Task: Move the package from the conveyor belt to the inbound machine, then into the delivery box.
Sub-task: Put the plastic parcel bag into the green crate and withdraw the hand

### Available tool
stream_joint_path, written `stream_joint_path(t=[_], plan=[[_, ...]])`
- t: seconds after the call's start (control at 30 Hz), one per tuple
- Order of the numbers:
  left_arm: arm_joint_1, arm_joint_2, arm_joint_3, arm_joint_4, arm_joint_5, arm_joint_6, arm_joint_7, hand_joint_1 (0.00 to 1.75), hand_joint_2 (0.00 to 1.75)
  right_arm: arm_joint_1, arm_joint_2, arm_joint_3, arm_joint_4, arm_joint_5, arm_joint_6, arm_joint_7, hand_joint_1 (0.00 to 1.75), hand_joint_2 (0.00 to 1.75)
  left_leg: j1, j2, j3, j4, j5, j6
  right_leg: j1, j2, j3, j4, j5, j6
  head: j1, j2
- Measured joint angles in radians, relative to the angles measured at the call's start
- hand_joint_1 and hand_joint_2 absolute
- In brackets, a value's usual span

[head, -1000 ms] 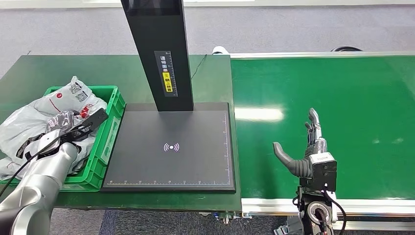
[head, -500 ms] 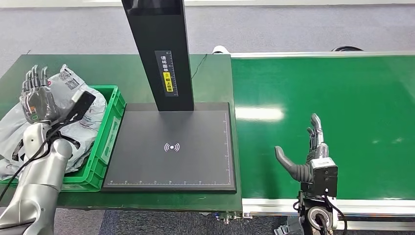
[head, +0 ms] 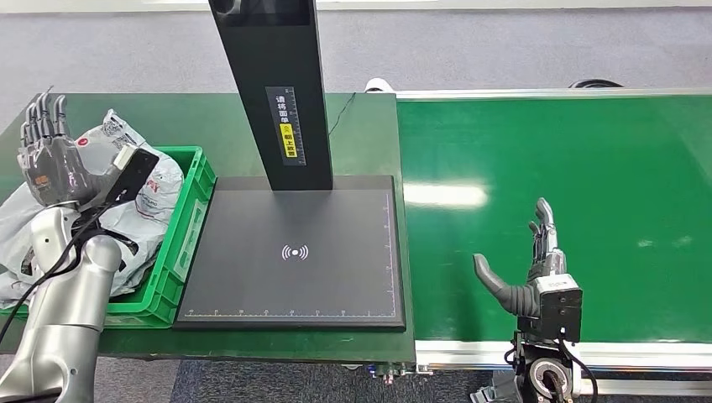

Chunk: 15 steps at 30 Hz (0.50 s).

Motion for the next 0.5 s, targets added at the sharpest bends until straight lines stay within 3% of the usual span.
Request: stream_joint_path(t=[0.13, 0.2, 0.37, 0.5], plan=[[0.006, -0.001, -0.004, -0.001, 0.059, 0.022, -0.042, 0.00, 1.75, 0.000, 0.000, 0.000, -0.002, -0.001, 0.000, 0.000, 0.00, 1.75, 0.000, 0.000, 0.000, 0.000, 0.000, 0.000, 0.000, 0.000, 0.000, 0.000, 0.000, 0.000, 0.000, 0.000], [0.015, -0.003, -0.010, -0.013, 0.178, 0.020, -0.126, 0.00, 1.75, 0.000, -0.002, 0.000, -0.002, -0.005, 0.000, -0.003, 0.00, 1.75, 0.000, 0.000, 0.000, 0.000, 0.000, 0.000, 0.000, 0.000, 0.000, 0.000, 0.000, 0.000, 0.000, 0.000], [0.062, -0.023, -0.043, -0.108, 0.650, -0.068, -0.448, 0.00, 1.75, -0.014, -0.012, 0.006, 0.002, -0.028, 0.001, -0.016, 0.00, 1.75, 0.000, 0.000, 0.000, 0.000, 0.000, 0.000, 0.000, 0.000, 0.000, 0.000, 0.000, 0.000, 0.000, 0.000], [0.095, -0.039, -0.070, -0.186, 0.767, -0.098, -0.520, 0.00, 1.75, -0.033, -0.021, 0.015, 0.013, -0.038, 0.002, -0.023, 0.00, 1.75, 0.000, 0.000, 0.000, 0.000, 0.000, 0.000, 0.000, 0.000, 0.000, 0.000, 0.000, 0.000, 0.000, 0.000]])
